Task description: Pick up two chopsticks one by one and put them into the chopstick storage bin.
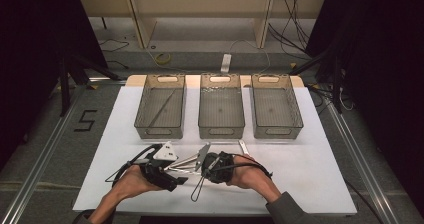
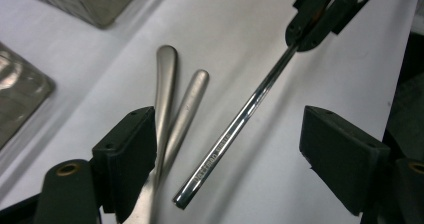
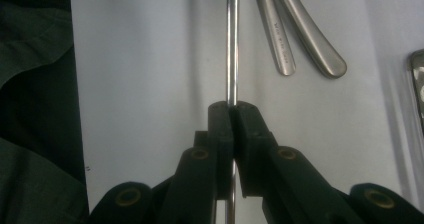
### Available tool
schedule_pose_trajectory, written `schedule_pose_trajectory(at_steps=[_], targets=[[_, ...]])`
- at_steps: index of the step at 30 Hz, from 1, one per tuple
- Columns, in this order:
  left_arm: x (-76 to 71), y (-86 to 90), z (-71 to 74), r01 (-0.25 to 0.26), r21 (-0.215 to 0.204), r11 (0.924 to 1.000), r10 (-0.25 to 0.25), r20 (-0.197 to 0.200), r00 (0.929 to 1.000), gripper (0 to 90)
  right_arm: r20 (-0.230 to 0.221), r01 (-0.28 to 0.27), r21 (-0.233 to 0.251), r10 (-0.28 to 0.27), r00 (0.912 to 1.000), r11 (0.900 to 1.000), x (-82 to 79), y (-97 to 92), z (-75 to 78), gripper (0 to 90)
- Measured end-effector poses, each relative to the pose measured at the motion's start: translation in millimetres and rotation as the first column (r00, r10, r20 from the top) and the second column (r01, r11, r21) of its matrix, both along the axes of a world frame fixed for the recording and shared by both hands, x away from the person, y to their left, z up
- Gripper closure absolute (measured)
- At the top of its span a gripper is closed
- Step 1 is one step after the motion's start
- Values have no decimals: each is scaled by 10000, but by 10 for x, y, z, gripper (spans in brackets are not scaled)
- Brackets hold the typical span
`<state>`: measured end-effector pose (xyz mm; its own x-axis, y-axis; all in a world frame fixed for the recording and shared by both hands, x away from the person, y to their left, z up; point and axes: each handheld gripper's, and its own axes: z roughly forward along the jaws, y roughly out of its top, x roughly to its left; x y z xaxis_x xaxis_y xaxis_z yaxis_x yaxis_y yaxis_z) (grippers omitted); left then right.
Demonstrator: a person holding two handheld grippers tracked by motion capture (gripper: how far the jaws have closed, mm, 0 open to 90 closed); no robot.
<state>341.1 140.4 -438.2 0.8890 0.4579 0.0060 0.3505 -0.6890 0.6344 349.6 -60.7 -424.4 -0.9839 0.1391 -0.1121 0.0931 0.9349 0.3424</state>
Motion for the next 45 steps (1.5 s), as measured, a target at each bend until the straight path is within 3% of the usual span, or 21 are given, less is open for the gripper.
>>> schedule_pose_trajectory(at_steps=[10, 20, 28, 35, 42, 44, 45], targets=[[-55, -41, -23, 612, 409, 9973, -619, 148, 9980, 348, 200, -540, -125, 543, 9983, 9985, -53, 29, 8, 868], [-106, -83, -38, 1381, 833, 9869, -1404, 225, 9898, 514, 92, -853, -249, 856, 9963, 9960, -97, 40, 21, 869], [-127, -97, -42, 1754, 945, 9800, -1790, 308, 9834, 641, 240, -1078, -200, 1083, 9938, 9940, -97, 41, 30, 868], [-125, -105, -50, 2018, 989, 9744, -2043, 153, 9788, 736, 119, -1261, -293, 1265, 9919, 9916, -112, 43, 23, 868], [-129, -92, -56, 2474, 978, 9640, -2497, 113, 9683, 788, 192, -1538, -290, 1544, 9878, 9877, -121, 39, 16, 862], [-138, -93, -53, 2746, 941, 9570, -2765, 78, 9610, 812, 246, -1457, -209, 1462, 9889, 9891, -115, 34, 12, 836], [-146, -96, -49, 2737, 880, 9578, -2757, 109, 9612, 828, 379, -1407, -193, 1413, 9892, 9899, -101, 28, 18, 815]])
